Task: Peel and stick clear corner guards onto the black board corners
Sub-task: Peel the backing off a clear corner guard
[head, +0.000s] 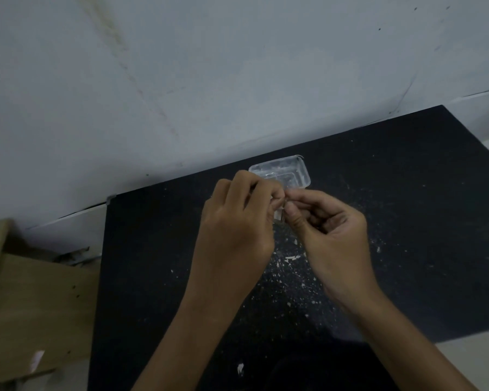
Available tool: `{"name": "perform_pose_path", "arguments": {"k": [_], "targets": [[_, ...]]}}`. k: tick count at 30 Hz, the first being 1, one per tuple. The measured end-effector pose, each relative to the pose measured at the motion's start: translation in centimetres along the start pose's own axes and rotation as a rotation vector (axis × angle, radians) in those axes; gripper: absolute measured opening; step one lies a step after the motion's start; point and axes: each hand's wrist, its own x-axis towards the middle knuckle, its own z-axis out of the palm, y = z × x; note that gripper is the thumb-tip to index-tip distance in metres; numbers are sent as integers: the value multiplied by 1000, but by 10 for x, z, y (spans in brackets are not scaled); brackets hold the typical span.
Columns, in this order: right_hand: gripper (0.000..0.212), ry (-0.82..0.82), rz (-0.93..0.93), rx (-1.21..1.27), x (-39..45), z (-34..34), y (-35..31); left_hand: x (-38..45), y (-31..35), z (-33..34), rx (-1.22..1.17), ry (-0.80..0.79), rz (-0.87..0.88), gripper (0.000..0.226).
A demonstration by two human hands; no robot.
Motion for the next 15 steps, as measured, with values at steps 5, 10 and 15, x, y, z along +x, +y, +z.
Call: {"name": "perform_pose_path", "arguments": {"k": [5, 10, 15], "targets": [[19, 9, 29, 11, -1, 3, 2, 1, 1, 5, -25, 1, -55, 12], [24, 26, 94, 63, 1, 5, 2, -1, 3, 7, -170, 24, -132, 7], [21, 32, 126, 83, 2, 4, 3, -1, 2, 2, -224, 70, -156, 6]]}}
